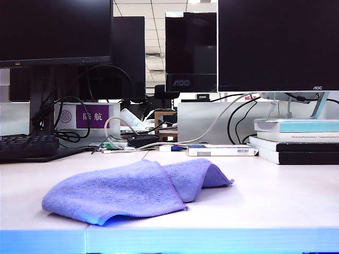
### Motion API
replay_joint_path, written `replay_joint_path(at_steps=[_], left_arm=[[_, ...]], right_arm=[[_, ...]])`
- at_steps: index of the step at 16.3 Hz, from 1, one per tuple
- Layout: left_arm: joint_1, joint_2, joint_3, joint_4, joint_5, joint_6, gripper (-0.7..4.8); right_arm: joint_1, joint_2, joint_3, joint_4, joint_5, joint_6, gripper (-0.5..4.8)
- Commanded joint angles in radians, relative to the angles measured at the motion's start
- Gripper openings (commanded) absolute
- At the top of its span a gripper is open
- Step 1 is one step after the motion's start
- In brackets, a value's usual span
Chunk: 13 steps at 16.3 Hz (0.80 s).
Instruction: Wipe the table from front to back using the rag.
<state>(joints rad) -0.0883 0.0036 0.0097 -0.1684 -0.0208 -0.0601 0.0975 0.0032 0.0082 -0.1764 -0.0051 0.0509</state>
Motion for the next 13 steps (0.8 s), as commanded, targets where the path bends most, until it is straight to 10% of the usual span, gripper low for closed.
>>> replay_joint_path(at_steps=[1, 13], left_arm=[[0.002, -0.002, -0.002, -0.018, 0.002, 0.000, -0.04], [0.002, -0.002, -0.002, -0.018, 0.002, 0.000, -0.04]], right_arm=[[0.002, -0.002, -0.007, 0.002, 0.037, -0.007, 0.04], [0.001, -0.002, -0.007, 0.006, 0.026, -0.002, 0.04]])
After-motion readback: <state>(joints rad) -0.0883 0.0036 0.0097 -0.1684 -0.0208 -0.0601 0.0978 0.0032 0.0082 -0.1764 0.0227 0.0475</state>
